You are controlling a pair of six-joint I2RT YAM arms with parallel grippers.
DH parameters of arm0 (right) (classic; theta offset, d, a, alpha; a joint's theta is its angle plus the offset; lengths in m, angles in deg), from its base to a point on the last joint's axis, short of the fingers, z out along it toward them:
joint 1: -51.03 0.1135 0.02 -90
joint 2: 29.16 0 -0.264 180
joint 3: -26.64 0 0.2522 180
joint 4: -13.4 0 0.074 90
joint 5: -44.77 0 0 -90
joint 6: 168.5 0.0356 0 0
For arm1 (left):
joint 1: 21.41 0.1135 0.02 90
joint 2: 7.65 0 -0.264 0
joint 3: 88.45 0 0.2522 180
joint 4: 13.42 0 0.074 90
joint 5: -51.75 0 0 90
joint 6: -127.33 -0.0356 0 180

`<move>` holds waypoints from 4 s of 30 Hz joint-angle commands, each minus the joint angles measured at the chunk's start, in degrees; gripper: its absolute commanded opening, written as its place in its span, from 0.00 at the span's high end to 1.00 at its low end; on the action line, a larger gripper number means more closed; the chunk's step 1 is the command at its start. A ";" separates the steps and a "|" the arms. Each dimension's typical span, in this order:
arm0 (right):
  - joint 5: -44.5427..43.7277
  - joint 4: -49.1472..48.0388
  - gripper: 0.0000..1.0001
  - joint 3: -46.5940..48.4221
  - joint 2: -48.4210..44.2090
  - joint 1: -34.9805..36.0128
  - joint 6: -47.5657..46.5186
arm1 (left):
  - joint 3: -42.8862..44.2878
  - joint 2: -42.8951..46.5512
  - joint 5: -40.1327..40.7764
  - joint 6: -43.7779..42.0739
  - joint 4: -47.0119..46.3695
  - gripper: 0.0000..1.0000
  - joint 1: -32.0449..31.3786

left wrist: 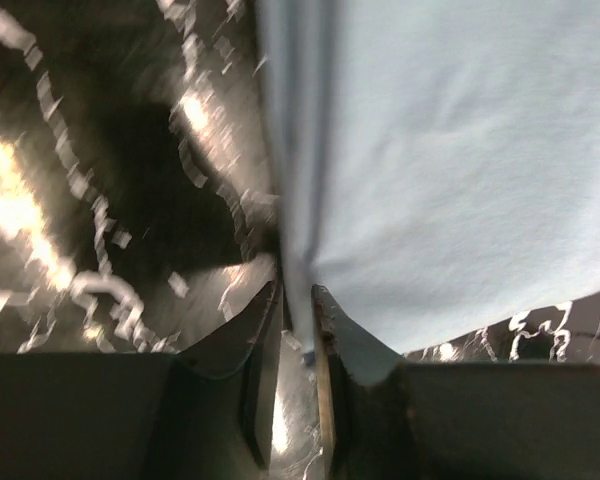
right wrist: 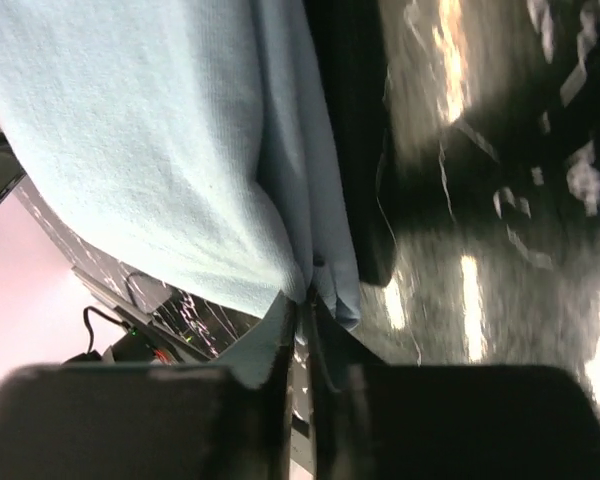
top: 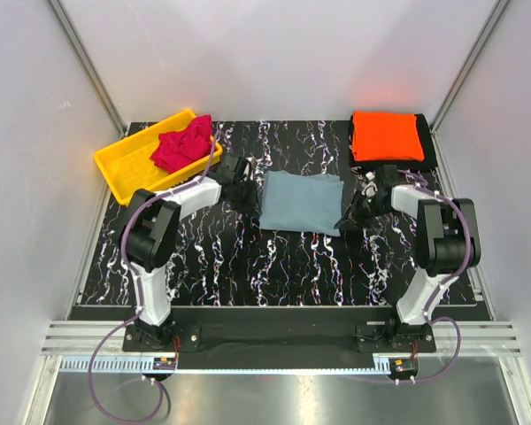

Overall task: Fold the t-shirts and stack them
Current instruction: Fold the tshirt

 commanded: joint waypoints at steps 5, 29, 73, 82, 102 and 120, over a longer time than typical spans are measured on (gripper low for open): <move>-5.15 2.58 0.61 -0.39 -8.59 0.22 1.83 | 0.62 8.64 4.97 0.91 3.50 0.69 0.18; 20.93 -6.81 0.96 26.25 17.03 11.38 6.13 | 36.48 -23.60 -9.62 -0.50 1.74 0.69 5.45; 13.57 -4.97 0.76 9.04 2.22 5.59 1.91 | 42.20 -23.36 -12.53 -4.72 9.12 0.62 10.11; 7.41 -4.18 0.76 3.14 0.80 1.71 0.16 | 27.56 -6.31 -8.49 -5.42 10.45 0.62 5.65; -6.92 0.48 0.40 8.67 -5.00 1.01 -0.89 | 1.42 -3.92 5.67 -1.91 4.65 0.63 1.23; -3.06 -1.28 0.39 23.43 13.71 1.01 -6.26 | 18.03 -3.22 6.54 -7.27 15.89 0.59 3.70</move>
